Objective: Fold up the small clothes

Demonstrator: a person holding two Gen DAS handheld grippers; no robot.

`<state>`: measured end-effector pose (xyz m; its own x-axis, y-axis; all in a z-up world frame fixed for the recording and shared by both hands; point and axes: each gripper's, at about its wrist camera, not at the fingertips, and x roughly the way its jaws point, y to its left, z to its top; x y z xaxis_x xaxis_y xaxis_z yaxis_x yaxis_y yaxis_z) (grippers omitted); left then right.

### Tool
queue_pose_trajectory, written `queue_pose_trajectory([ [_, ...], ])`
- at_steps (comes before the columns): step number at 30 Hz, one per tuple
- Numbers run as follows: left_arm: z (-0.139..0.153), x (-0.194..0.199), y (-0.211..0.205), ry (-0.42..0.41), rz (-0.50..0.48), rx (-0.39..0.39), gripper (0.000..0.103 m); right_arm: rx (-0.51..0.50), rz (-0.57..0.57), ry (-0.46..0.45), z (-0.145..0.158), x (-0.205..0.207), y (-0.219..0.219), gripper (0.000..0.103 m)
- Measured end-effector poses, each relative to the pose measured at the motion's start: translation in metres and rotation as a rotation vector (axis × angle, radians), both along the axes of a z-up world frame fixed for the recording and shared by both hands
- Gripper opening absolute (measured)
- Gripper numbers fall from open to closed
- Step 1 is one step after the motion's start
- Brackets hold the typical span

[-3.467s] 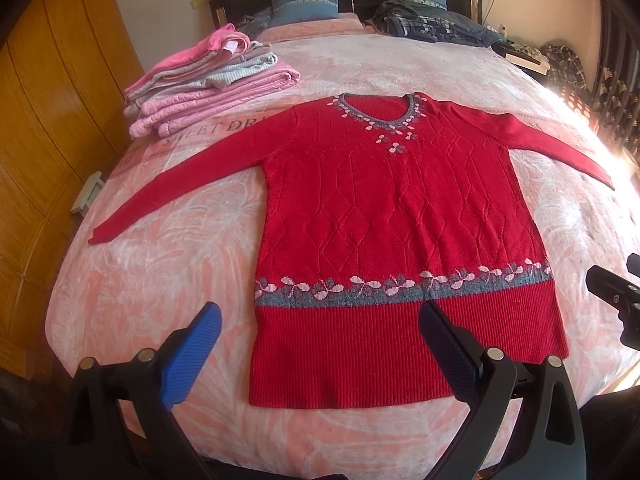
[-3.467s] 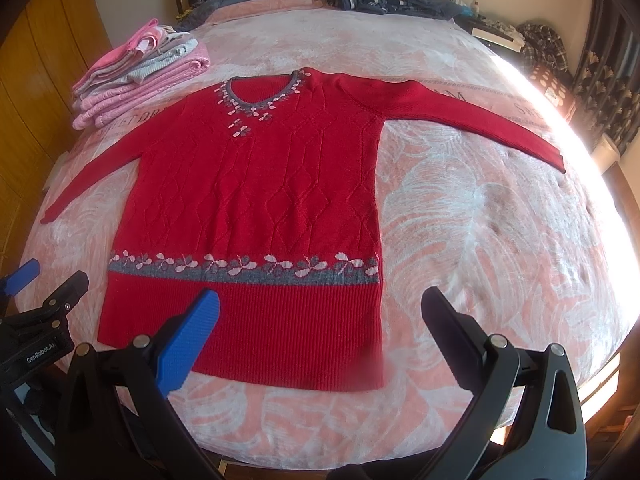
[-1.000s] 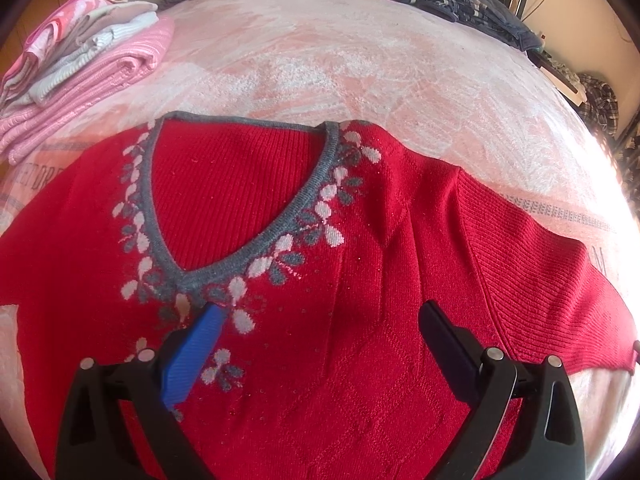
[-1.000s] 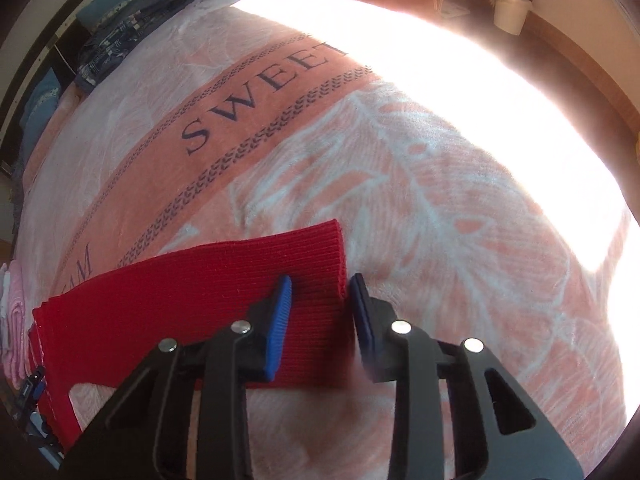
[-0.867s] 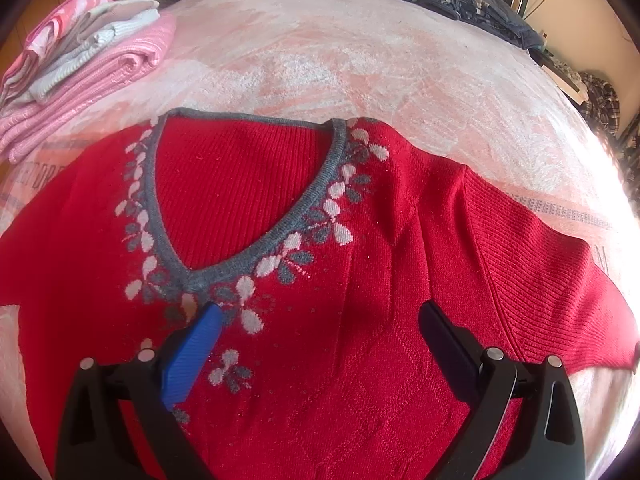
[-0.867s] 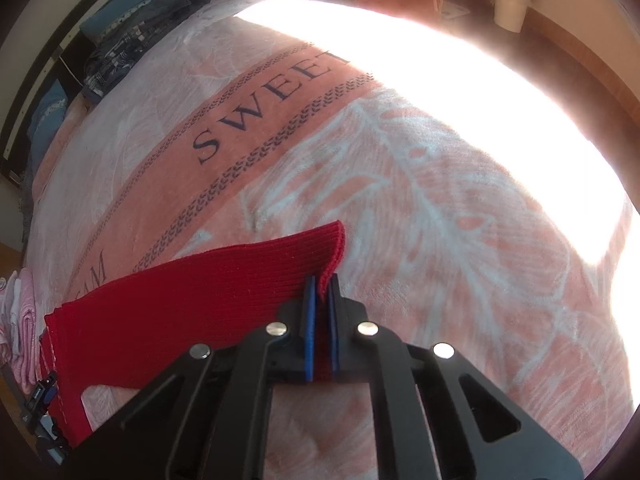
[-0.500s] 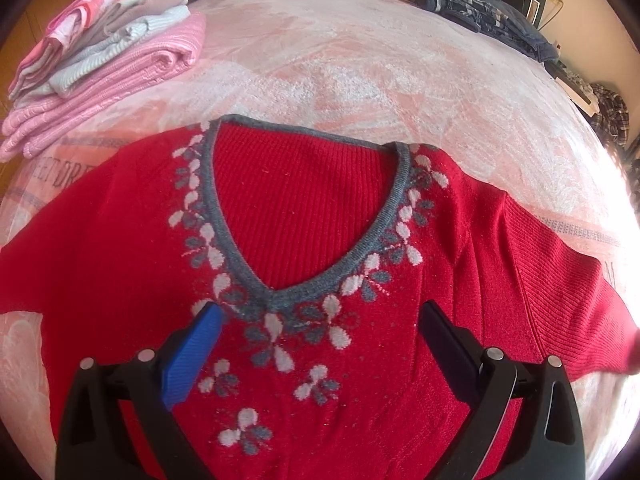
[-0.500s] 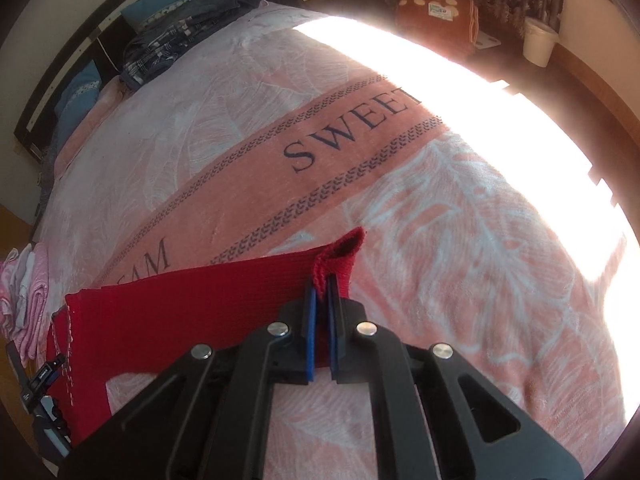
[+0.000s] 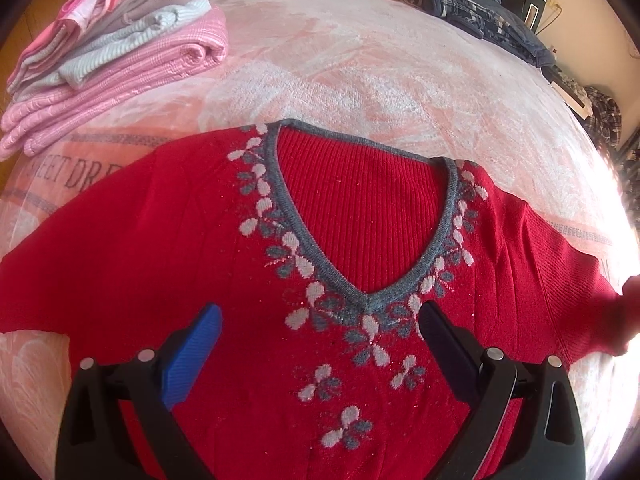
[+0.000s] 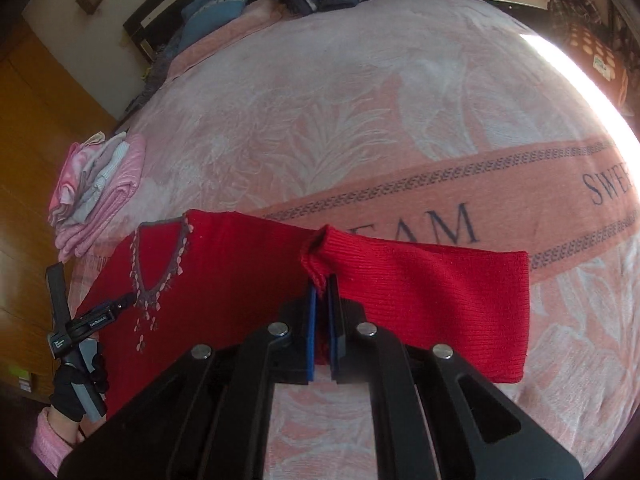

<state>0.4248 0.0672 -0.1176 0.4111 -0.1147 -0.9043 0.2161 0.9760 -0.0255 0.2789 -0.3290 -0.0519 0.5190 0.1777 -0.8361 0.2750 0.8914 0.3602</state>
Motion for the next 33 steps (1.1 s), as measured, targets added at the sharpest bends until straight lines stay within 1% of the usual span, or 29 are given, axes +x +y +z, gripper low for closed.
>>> queue_pose_trajectory([
  [4,0.001,0.002,0.011,0.013,-0.016,-0.026,0.099,0.07,0.103,-0.024,-0.006,0.038,0.057,0.003],
  [8,0.005,0.006,0.023,0.013,-0.017,-0.042,0.099,0.081,0.192,-0.012,-0.015,0.068,0.111,0.003],
  [15,0.011,0.013,0.045,0.01,-0.005,-0.057,0.099,0.168,0.322,-0.03,-0.027,0.095,0.18,0.003],
  [21,0.011,0.016,0.059,0.008,0.006,-0.054,0.099,0.198,0.388,-0.015,-0.044,0.114,0.226,0.003],
  [22,0.01,0.017,0.061,0.01,0.007,-0.056,0.099,0.19,0.384,0.0,-0.049,0.117,0.23,0.005],
  [23,0.01,0.017,0.062,0.013,0.008,-0.058,0.099,0.189,0.378,0.015,-0.055,0.118,0.231,0.011],
  [24,0.009,0.017,0.063,0.017,0.008,-0.061,0.099,0.205,0.376,0.031,-0.061,0.12,0.232,0.014],
  [26,0.007,0.017,0.065,0.027,0.008,-0.072,0.099,0.227,0.361,0.054,-0.068,0.119,0.229,0.035],
  [27,0.006,0.017,0.065,0.029,0.008,-0.075,0.099,0.224,0.354,0.057,-0.068,0.118,0.225,0.038],
  [30,0.002,0.017,0.059,0.034,0.002,-0.077,0.099,0.219,0.32,0.03,-0.061,0.11,0.204,0.037],
  [33,-0.002,0.012,0.045,0.057,-0.024,-0.094,0.099,0.194,0.255,0.011,-0.055,0.1,0.172,0.036],
])
